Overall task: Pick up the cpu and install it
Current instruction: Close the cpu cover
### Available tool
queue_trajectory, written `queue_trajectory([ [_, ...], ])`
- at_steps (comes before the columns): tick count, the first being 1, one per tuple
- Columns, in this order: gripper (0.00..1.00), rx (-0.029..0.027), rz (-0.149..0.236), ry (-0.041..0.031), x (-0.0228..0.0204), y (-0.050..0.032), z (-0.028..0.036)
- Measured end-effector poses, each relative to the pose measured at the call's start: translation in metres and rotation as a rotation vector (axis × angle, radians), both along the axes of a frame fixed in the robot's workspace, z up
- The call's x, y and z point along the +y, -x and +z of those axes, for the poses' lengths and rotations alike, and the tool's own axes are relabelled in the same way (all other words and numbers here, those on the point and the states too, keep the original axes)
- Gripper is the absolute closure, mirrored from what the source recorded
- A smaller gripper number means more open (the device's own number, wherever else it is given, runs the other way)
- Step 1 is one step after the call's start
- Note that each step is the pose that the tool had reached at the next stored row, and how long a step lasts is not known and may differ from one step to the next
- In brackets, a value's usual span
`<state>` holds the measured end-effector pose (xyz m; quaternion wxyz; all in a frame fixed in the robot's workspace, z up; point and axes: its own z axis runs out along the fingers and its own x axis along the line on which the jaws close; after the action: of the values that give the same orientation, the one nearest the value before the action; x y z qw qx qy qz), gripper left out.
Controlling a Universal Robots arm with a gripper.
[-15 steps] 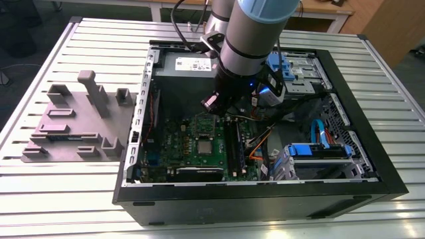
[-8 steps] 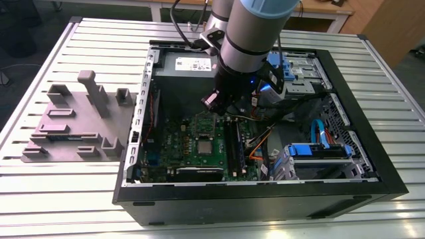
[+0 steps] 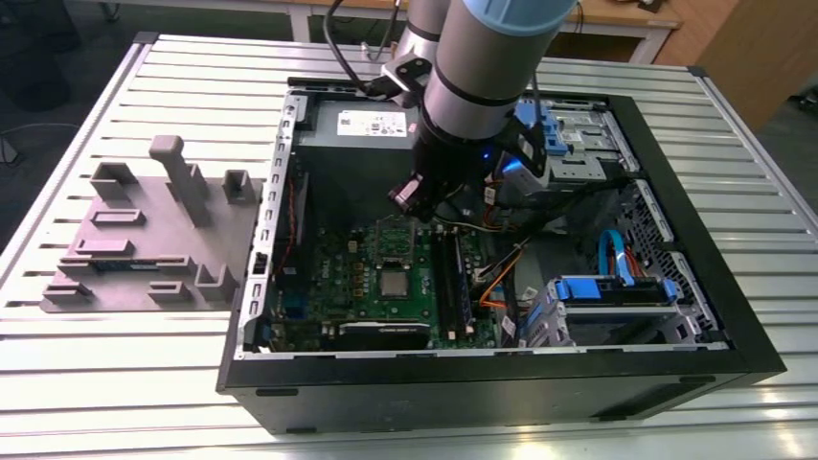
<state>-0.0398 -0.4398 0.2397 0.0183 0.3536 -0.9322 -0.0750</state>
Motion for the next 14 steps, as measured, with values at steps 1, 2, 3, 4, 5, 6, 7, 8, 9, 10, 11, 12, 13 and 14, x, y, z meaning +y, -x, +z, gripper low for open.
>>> queue_trajectory([
  [1, 0.89, -0.0002, 0.005, -0.0022, 0.0, 0.0, 0.0002],
  [2, 0.89, -0.0005, 0.01, -0.0042, 0.0, 0.0001, 0.0003],
  [3, 0.89, -0.0006, 0.016, -0.0064, 0.0, 0.0001, 0.0005],
  [4, 0.89, -0.0007, 0.02, -0.009, 0.0, 0.0002, 0.0006],
  [5, 0.89, -0.001, 0.024, -0.0116, 0.0, 0.0003, 0.0006],
  [6, 0.89, -0.0014, 0.027, -0.0137, -0.0001, 0.0004, 0.0005],
  [7, 0.89, -0.0016, 0.03, -0.0157, -0.0003, 0.0006, 0.0005],
  [8, 0.89, -0.0017, 0.033, -0.0178, -0.0005, 0.0007, 0.0005],
  [9, 0.89, -0.002, 0.035, -0.0196, -0.0007, 0.0009, 0.0005],
  [10, 0.89, -0.0024, 0.038, -0.0204, -0.0011, 0.0011, 0.0005],
  [11, 0.89, -0.0027, 0.04, -0.0208, -0.0016, 0.0013, 0.0005],
  [12, 0.89, -0.0031, 0.043, -0.021, -0.0021, 0.0016, 0.0005],
  [13, 0.89, -0.0034, 0.045, -0.0209, -0.0027, 0.0019, 0.0006],
  [14, 0.89, -0.0035, 0.047, -0.0209, -0.0031, 0.0021, 0.0006],
])
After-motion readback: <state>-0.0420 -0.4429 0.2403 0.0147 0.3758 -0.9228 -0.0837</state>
